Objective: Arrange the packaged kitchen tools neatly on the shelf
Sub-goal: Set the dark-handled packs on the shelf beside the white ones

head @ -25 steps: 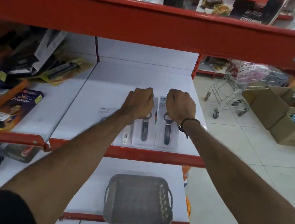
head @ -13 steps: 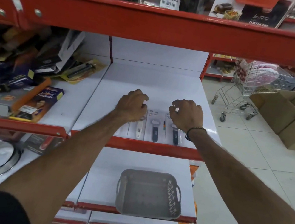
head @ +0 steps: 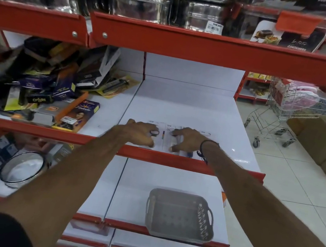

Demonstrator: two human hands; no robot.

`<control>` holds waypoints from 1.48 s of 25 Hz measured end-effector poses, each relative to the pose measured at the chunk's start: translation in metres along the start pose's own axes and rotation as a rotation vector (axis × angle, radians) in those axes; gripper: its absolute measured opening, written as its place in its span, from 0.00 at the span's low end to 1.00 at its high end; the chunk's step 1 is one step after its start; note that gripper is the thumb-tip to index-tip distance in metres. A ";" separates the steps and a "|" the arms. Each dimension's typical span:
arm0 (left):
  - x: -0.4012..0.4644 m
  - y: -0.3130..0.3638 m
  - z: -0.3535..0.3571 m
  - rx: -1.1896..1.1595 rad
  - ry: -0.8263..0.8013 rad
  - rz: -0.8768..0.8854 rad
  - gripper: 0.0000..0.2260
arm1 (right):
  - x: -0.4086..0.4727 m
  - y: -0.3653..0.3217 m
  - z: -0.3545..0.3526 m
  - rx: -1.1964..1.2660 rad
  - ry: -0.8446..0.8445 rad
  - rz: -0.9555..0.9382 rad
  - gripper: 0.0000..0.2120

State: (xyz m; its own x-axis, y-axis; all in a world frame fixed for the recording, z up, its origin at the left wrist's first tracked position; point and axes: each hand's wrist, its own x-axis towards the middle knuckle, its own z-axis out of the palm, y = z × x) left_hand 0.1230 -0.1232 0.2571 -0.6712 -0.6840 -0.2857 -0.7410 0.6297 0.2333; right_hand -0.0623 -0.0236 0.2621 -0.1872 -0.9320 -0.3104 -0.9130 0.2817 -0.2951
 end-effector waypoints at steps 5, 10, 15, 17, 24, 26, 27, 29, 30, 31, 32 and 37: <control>0.002 -0.003 -0.001 0.002 0.015 0.031 0.28 | 0.002 0.000 -0.008 -0.016 -0.064 -0.002 0.39; 0.008 -0.006 -0.006 0.059 0.002 0.054 0.31 | 0.006 0.001 -0.012 0.000 -0.074 -0.026 0.40; 0.008 -0.002 -0.003 0.026 0.006 0.050 0.29 | 0.008 0.001 -0.009 -0.023 -0.042 -0.028 0.41; 0.008 0.000 -0.002 0.015 0.008 0.034 0.30 | 0.006 -0.001 -0.011 -0.009 -0.043 -0.046 0.41; 0.015 0.016 -0.013 0.080 -0.022 0.047 0.35 | 0.000 0.013 -0.023 0.027 -0.054 -0.032 0.49; 0.016 0.031 -0.012 0.065 0.005 0.101 0.33 | -0.002 0.026 -0.026 0.027 -0.058 0.004 0.48; 0.018 0.040 -0.011 0.075 -0.009 0.127 0.33 | -0.004 0.033 -0.026 0.041 -0.065 0.019 0.48; 0.020 0.050 -0.006 0.121 -0.053 0.159 0.34 | -0.007 0.043 -0.024 0.067 -0.084 0.018 0.46; 0.022 0.053 -0.005 0.136 -0.065 0.163 0.34 | -0.008 0.047 -0.023 0.061 -0.090 0.012 0.45; 0.023 0.054 -0.004 0.142 -0.070 0.157 0.35 | -0.008 0.049 -0.024 0.045 -0.093 0.008 0.45; 0.024 0.053 -0.004 0.145 -0.079 0.151 0.35 | -0.007 0.053 -0.025 0.032 -0.096 0.012 0.45; 0.021 0.056 -0.006 0.135 -0.088 0.154 0.34 | -0.003 0.063 -0.030 0.007 -0.123 0.030 0.46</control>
State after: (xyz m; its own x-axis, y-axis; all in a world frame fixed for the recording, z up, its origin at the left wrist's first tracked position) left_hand 0.0668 -0.1047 0.2695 -0.7676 -0.5447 -0.3376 -0.6163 0.7719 0.1558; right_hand -0.1300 -0.0100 0.2718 -0.1681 -0.8881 -0.4279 -0.9051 0.3111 -0.2900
